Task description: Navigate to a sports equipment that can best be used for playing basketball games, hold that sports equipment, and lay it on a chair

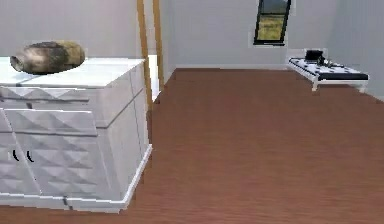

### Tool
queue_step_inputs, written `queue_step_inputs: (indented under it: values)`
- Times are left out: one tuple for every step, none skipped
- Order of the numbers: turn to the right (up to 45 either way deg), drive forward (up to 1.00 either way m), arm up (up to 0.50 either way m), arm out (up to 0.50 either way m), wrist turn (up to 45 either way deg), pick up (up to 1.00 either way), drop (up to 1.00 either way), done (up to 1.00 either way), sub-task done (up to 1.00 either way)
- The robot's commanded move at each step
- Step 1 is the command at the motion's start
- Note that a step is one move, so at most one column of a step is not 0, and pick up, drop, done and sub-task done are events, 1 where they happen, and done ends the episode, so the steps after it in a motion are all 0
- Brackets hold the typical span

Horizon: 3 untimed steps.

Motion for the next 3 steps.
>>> queue_step_inputs:
  values:
    - [3.0, 0.0, 0.0, 0.0, 0.0, 0.0, 0.0, 0.0, 0.0]
    - [0.0, 1.0, 0.0, 0.0, 0.0, 0.0, 0.0, 0.0, 0.0]
    - [0.0, 1.0, 0.0, 0.0, 0.0, 0.0, 0.0, 0.0, 0.0]
